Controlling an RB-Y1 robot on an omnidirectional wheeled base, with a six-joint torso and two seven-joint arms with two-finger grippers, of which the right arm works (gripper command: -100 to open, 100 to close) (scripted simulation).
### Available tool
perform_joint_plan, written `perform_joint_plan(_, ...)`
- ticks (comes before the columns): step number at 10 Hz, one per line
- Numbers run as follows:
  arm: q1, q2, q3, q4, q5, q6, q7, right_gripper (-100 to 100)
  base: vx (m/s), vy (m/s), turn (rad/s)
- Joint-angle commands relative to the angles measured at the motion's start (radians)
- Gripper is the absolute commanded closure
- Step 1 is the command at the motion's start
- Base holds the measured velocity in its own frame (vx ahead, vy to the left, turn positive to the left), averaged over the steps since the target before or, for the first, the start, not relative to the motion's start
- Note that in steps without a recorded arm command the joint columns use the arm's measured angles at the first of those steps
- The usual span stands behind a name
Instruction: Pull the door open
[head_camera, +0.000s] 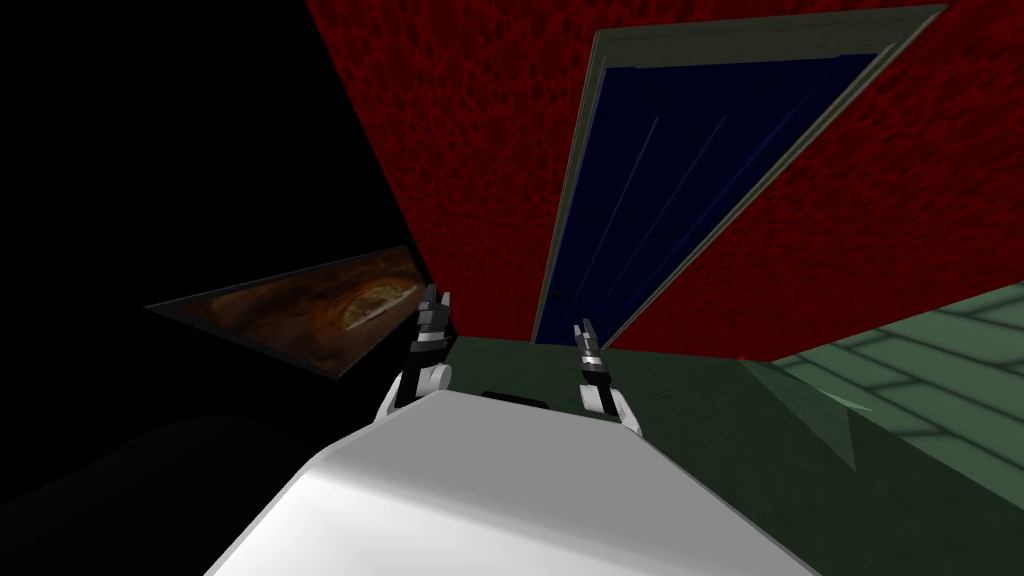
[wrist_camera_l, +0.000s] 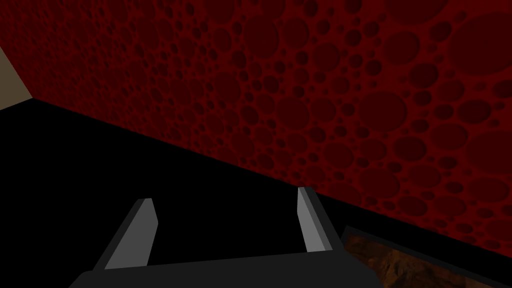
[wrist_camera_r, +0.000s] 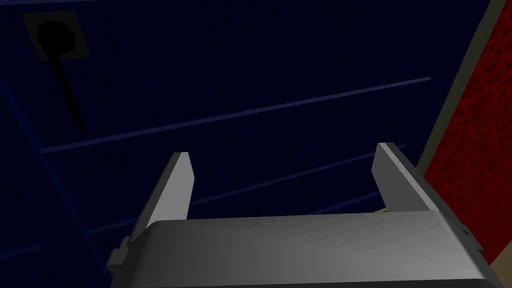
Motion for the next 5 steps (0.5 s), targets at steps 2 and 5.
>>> perform_joint_plan(2,-0.017,-0.005,-0.004,0.055,0.006,-0.009,-0.006,-100,0.075,-0.005,-0.001)
perform_joint_plan(5,-0.042,-0.013,-0.010,0.128,0.013,-0.022,-0.013,-100,0.061,-0.004,-0.002)
